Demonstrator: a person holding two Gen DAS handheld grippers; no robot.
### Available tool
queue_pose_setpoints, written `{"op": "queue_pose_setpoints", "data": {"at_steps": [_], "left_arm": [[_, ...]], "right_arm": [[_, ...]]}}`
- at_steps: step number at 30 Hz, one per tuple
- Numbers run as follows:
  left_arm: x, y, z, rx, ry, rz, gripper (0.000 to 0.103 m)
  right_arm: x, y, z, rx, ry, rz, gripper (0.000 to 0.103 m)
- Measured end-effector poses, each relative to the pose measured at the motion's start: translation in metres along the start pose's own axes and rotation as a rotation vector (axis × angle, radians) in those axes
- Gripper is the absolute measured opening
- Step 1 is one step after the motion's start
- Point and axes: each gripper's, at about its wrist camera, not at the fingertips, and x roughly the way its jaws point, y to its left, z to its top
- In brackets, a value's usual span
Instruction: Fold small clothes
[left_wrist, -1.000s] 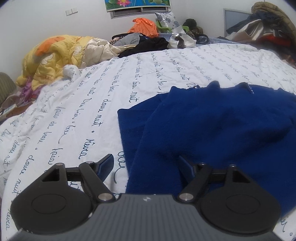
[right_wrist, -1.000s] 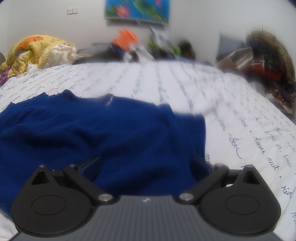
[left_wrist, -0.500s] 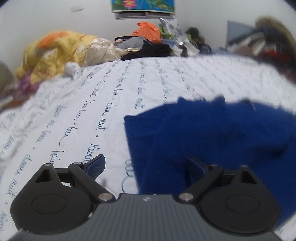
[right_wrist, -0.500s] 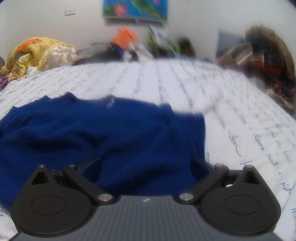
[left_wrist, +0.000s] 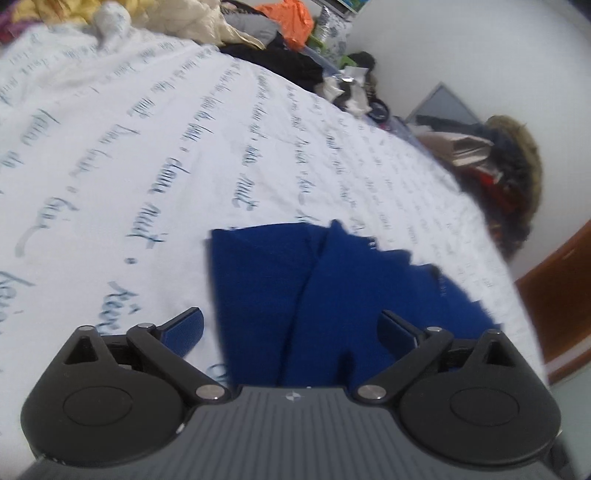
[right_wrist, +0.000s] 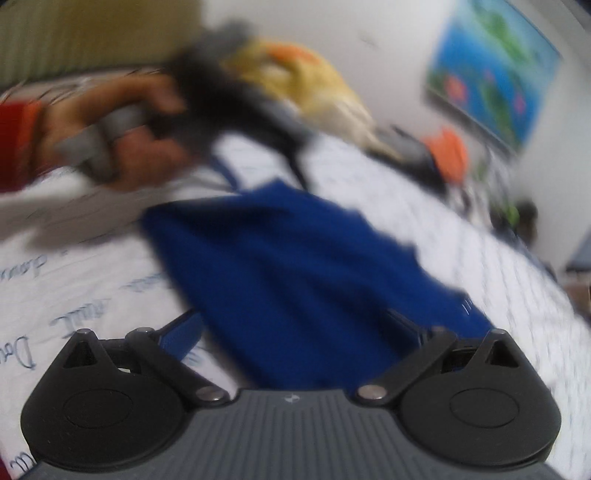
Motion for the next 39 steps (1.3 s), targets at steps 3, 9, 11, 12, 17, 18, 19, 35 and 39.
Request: {"op": "queue_pose_setpoints", "data": {"at_steps": [3,9,11,12,17,18,19,35,39], "left_arm": [[0.011,0.001,0.005,-0.03,0.016,-0.077,0.099],[0.03,-0.011,0.015,-0.001,0.023,-0.089,0.099],[0.034,-0.014,0.018,0.009,0.011,-0.065,0.089],[0.036,-0.015,0.02,0.012,0.003,-0.049,0.085],[0.045,-0.018,0.028,0.024,0.012,0.02,0.034],[0.048,-0.02,0.029,0.032,0.023,0.04,0.024],[0.051,-0.023,0.029,0.045,0.031,0.059,0.017],[0.008,-0.118,0.035,0.248,-0.09,0.242,0.012],[0.001,-0.153,0.037,0.279,-0.115,0.248,0.012]], "right_arm": [[0.016,0.03,0.006,-0.1,-0.013,-0.029,0.103],[0.038,0.062,0.017,-0.183,-0.075,-0.181,0.103],[0.048,0.067,0.02,-0.2,-0.096,-0.234,0.103],[0.052,0.067,0.023,-0.193,-0.098,-0.24,0.102],[0.069,0.06,0.035,-0.173,-0.097,-0.228,0.095],[0.07,0.059,0.036,-0.186,-0.095,-0.211,0.074],[0.072,0.06,0.037,-0.197,-0.087,-0.192,0.056],[0.003,0.025,0.021,-0.08,-0.223,-0.156,0.008],[-0.02,0.002,0.015,-0.021,-0.254,-0.2,0.008]]}}
